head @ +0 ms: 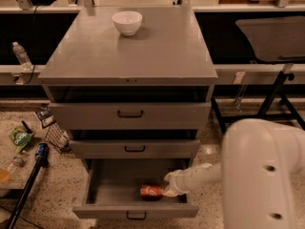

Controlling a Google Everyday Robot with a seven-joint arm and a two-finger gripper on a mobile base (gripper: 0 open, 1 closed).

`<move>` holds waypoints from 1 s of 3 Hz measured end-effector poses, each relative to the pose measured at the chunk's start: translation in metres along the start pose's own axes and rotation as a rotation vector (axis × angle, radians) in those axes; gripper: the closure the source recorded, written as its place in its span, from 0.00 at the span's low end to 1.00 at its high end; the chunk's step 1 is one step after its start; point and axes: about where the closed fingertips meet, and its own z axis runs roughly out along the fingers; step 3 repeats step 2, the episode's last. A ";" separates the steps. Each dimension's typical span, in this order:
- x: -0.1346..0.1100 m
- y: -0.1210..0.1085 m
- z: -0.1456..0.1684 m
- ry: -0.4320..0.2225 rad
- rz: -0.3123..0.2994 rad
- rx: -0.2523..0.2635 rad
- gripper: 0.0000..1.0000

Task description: Place coke can into top drawer

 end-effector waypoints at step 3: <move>-0.002 0.007 -0.100 -0.020 0.077 0.095 0.77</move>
Offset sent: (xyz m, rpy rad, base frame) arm -0.0231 -0.0319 0.0578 0.0319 -0.0250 -0.0937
